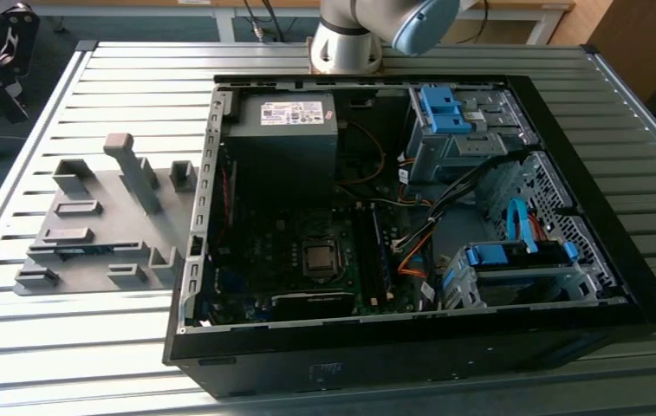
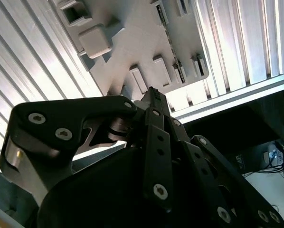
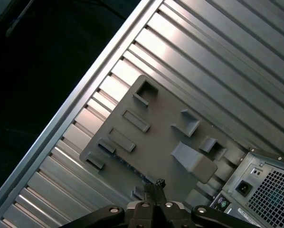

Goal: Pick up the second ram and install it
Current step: 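Pick up the second ram and move it above second insertion slot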

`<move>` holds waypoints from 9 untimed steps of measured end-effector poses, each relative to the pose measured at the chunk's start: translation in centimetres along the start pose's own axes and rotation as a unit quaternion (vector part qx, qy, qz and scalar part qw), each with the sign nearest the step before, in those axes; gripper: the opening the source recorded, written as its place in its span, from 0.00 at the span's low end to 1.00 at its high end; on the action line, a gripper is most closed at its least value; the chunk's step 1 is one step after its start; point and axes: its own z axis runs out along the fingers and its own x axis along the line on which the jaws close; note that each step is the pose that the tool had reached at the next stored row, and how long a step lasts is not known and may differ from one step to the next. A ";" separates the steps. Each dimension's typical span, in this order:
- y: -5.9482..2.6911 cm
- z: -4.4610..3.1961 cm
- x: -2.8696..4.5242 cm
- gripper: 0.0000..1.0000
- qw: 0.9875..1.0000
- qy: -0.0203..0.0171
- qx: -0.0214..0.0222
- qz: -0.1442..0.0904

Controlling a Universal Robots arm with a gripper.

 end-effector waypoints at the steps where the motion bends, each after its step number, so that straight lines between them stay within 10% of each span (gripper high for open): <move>1: 0.00 0.00 0.00 0.11 1.000 0.000 0.000 -0.005; 9: 0.00 0.00 0.00 0.11 0.998 0.000 -0.001 -0.057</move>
